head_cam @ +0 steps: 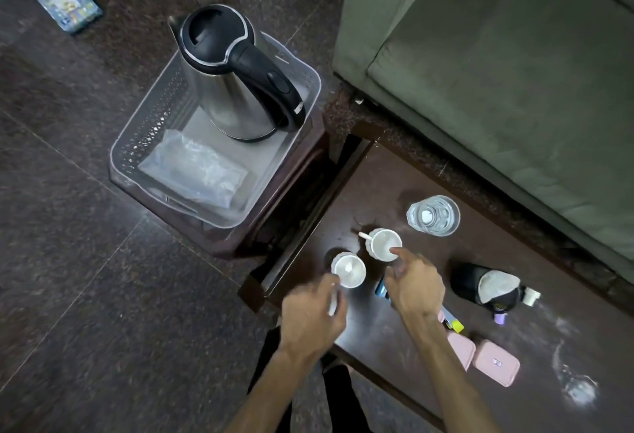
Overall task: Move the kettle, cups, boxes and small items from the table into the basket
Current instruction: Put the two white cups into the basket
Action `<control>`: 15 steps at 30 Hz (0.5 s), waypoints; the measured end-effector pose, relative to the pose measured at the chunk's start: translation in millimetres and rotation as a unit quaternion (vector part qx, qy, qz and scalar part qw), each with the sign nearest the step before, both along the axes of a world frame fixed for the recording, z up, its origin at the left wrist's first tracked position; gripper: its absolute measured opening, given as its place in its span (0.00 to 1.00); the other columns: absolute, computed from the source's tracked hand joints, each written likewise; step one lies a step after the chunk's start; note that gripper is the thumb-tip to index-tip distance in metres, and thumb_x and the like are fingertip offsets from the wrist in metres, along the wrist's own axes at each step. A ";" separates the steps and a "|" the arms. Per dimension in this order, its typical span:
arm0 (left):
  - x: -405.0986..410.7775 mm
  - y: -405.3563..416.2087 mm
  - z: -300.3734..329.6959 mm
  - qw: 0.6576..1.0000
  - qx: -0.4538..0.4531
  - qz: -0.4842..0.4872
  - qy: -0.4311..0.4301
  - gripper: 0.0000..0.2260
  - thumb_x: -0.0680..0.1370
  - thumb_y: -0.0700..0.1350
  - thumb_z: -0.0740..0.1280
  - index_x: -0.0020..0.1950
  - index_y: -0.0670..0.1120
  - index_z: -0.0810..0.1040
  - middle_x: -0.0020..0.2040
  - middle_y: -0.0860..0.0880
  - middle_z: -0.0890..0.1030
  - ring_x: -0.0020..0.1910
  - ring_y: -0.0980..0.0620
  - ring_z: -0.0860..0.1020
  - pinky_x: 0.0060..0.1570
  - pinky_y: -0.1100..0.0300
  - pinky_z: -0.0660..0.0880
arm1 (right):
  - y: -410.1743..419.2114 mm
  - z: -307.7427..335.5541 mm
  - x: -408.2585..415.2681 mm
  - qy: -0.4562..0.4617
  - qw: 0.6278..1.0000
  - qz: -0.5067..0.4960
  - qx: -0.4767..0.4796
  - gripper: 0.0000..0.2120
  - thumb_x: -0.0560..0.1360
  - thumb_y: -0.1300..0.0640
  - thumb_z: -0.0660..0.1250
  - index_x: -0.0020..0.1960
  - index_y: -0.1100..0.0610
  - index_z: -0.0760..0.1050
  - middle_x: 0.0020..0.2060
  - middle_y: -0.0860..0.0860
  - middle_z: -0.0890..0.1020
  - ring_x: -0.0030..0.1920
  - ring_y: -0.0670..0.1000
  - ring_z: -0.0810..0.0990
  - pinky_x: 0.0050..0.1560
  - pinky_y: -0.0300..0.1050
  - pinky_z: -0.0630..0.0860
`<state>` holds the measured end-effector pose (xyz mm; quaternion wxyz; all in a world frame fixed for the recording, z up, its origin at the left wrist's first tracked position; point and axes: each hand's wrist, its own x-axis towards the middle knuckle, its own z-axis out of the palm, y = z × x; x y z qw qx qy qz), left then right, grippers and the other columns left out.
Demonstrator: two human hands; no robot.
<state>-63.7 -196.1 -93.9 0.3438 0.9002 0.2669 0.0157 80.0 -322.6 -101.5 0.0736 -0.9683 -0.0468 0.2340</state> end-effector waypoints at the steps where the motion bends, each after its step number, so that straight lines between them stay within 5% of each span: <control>1: 1.1 -16.4 -6.4 0.997 -0.017 -0.018 0.076 0.11 0.74 0.49 0.72 0.54 0.48 0.83 0.32 0.47 0.82 0.30 0.41 0.82 0.29 0.53 0.78 | -3.0 -4.8 2.5 0.017 0.999 0.026 -0.017 0.18 0.75 0.55 0.71 0.64 0.44 0.81 0.49 0.52 0.85 0.50 0.62 0.85 0.46 0.49 0.78; 5: 17.0 -49.5 -40.6 0.970 -0.003 -0.047 0.238 0.23 0.81 0.58 0.62 0.74 0.53 0.68 0.46 0.45 0.86 0.46 0.40 0.85 0.44 0.52 0.77 | -11.2 -26.5 11.1 0.047 0.995 0.087 -0.006 0.14 0.79 0.51 0.69 0.64 0.46 0.82 0.52 0.53 0.85 0.53 0.60 0.85 0.50 0.49 0.79; 15: 35.5 -37.0 -47.5 0.977 0.043 -0.007 0.211 0.13 0.84 0.53 0.58 0.58 0.49 0.79 0.46 0.46 0.86 0.44 0.41 0.84 0.38 0.54 0.67 | -11.9 -18.1 13.2 -0.036 0.981 0.111 0.157 0.07 0.77 0.59 0.73 0.55 0.54 0.85 0.44 0.53 0.83 0.42 0.59 0.84 0.43 0.51 0.79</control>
